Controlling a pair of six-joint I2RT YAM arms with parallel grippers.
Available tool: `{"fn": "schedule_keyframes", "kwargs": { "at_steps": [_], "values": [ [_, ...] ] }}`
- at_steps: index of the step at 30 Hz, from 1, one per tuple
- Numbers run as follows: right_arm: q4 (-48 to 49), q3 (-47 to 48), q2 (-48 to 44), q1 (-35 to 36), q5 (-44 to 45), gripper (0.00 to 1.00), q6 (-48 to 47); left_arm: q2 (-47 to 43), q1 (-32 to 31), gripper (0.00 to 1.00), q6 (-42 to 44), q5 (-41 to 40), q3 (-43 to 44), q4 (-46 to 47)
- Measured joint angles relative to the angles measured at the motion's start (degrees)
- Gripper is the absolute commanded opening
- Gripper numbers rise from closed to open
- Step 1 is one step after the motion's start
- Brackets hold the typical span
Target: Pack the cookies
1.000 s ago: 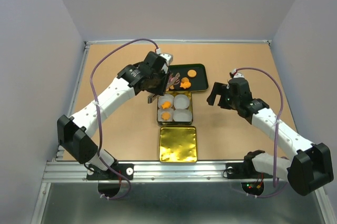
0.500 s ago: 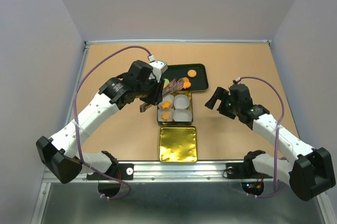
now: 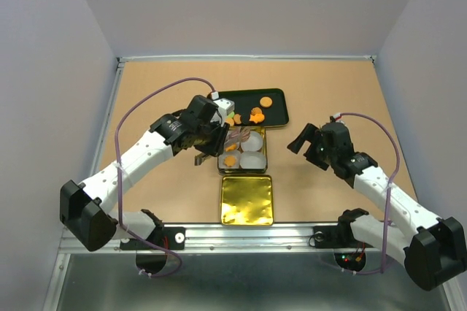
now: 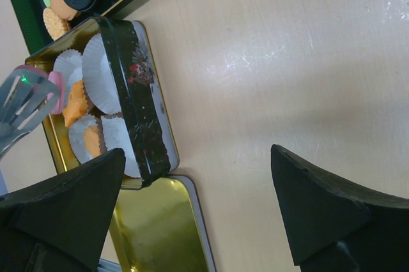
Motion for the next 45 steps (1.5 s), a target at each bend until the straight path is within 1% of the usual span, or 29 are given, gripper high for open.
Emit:
{"fn": "schedule_keyframes", "kwargs": {
  "at_steps": [11, 19, 25, 27, 30, 33, 36, 43, 45],
  "values": [
    [0.0, 0.0, -0.3, 0.0, 2.0, 1.00, -0.5, 3.5, 0.0, 0.16, -0.1, -0.3, -1.8, 4.3],
    [0.0, 0.0, 0.3, 0.0, 2.8, 1.00, -1.6, 4.9, 0.0, 0.21, -0.6, 0.7, -2.2, 5.9],
    [0.0, 0.0, 0.3, 0.0, 3.2, 1.00, -2.1, 5.3, -0.3, 0.24, -0.8, 1.7, -2.2, 7.1],
    [0.0, 0.0, 0.3, 0.0, 3.4, 1.00, -2.2, 5.5, -0.5, 0.27, -0.9, 2.0, -2.2, 7.4],
    [0.0, 0.0, 0.3, 0.0, 3.6, 1.00, -2.2, 5.9, -0.7, 0.36, -1.1, 2.2, -2.2, 7.6],
    [0.0, 0.0, 0.3, 0.0, 3.8, 1.00, -2.2, 6.2, -0.8, 0.41, -1.2, 2.2, -2.2, 7.6],
    [0.0, 0.0, 0.3, 0.0, 3.8, 1.00, -2.2, 6.2, -0.9, 0.49, -1.3, 2.2, -2.2, 7.6],
    [0.0, 0.0, 0.3, 0.0, 3.8, 1.00, -2.2, 6.3, -1.0, 0.60, -1.6, 2.2, -2.2, 7.7],
    [0.0, 0.0, 0.3, 0.0, 3.8, 1.00, -2.2, 6.3, -1.0, 0.61, -1.6, 2.2, -2.2, 7.7]
  ]
}}
